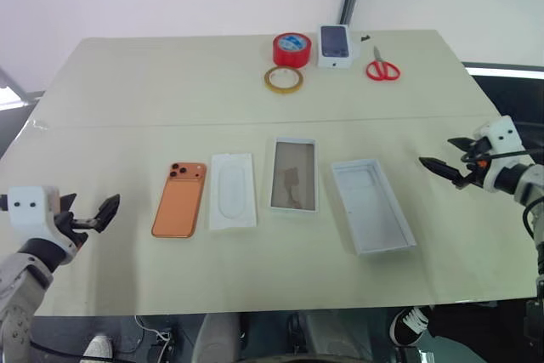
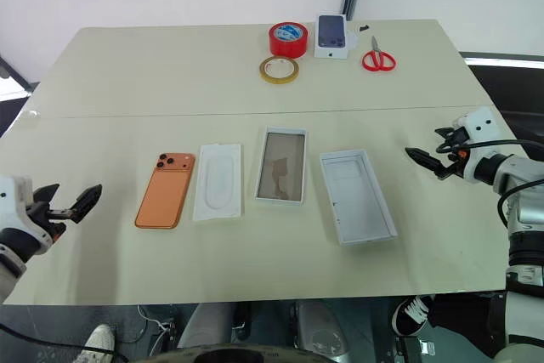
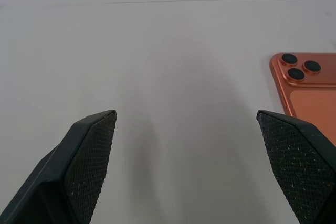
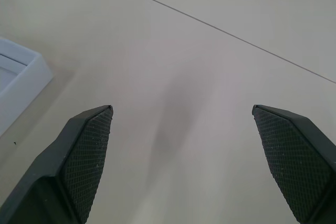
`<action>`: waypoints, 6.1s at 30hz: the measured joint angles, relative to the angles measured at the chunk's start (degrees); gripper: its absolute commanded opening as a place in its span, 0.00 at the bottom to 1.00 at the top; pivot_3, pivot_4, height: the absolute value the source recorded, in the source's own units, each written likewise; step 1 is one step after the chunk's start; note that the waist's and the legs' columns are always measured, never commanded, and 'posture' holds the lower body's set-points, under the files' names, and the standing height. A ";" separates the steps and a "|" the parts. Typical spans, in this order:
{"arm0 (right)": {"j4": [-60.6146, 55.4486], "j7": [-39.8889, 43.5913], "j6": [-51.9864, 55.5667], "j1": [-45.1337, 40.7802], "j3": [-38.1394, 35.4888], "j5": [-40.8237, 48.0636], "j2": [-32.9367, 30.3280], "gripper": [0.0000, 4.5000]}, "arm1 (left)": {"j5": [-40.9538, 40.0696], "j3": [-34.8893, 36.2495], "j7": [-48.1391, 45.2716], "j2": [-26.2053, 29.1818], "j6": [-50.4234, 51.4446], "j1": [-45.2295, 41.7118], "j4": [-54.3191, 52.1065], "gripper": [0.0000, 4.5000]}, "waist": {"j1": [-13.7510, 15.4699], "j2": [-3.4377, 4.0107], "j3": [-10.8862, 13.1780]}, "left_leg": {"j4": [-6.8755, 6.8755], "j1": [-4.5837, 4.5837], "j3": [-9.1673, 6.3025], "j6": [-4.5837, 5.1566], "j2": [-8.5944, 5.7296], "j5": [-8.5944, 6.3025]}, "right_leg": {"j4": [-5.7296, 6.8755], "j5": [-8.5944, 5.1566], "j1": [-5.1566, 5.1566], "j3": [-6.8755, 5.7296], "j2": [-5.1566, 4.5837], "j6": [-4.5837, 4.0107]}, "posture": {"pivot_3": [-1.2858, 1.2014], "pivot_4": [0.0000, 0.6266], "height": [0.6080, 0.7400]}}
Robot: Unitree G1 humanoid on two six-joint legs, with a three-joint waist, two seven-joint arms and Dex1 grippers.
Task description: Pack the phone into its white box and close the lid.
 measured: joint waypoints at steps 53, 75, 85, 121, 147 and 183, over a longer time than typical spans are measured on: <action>-53.55 6.65 21.26 10.53 15.28 12.44 2.04 0.99 | -19.71 -13.44 30.77 -20.58 52.90 -37.20 -1.78 1.00 | 0.38 -0.36 0.21 | 0.10 -0.04 0.14 -0.20 -0.03 0.11 | -0.06 0.03 0.01 0.15 0.02 0.25 | 0.52 0.24 1.00; -52.07 7.19 18.61 9.21 18.37 11.33 2.41 0.99 | -27.50 -7.02 36.38 -20.72 52.92 -36.51 -3.35 1.00 | 0.47 -0.71 0.41 | 0.10 -0.05 0.14 -0.21 -0.04 0.11 | -0.10 0.04 0.01 0.15 0.00 0.29 | 0.52 0.24 1.00; -51.61 7.68 17.79 8.38 18.52 11.05 2.63 0.99 | -39.05 -8.61 45.58 -19.96 52.92 -35.70 0.29 1.00 | 0.46 -0.73 0.42 | 0.10 -0.05 0.14 -0.21 -0.04 0.11 | -0.13 0.06 0.02 0.16 -0.01 0.31 | 0.52 0.24 1.00; -50.87 8.82 18.35 3.42 24.51 8.93 4.47 1.00 | -77.45 -21.77 54.93 0.89 12.09 -22.41 8.33 0.01 | 0.47 -0.70 0.45 | 0.09 -0.04 0.13 -0.20 -0.04 0.11 | -0.24 0.06 0.07 0.16 -0.04 0.30 | 0.52 0.24 1.00; -47.50 4.96 17.01 -2.36 40.62 -8.21 10.17 0.02 | -77.99 -22.46 45.34 6.68 11.13 -26.93 14.70 0.00 | 0.36 -0.69 0.46 | 0.06 -0.05 0.13 -0.18 -0.04 0.10 | -0.33 0.07 0.07 0.15 -0.07 0.31 | 0.52 0.24 1.00; -43.28 6.02 12.24 -2.23 27.51 -4.85 9.29 0.76 | -79.16 -36.20 49.24 3.97 16.67 -40.50 22.72 0.00 | 0.45 -0.65 0.53 | 0.12 -0.07 0.13 -0.12 -0.08 0.07 | -0.41 0.13 0.13 0.14 -0.10 0.41 | 0.52 0.24 1.00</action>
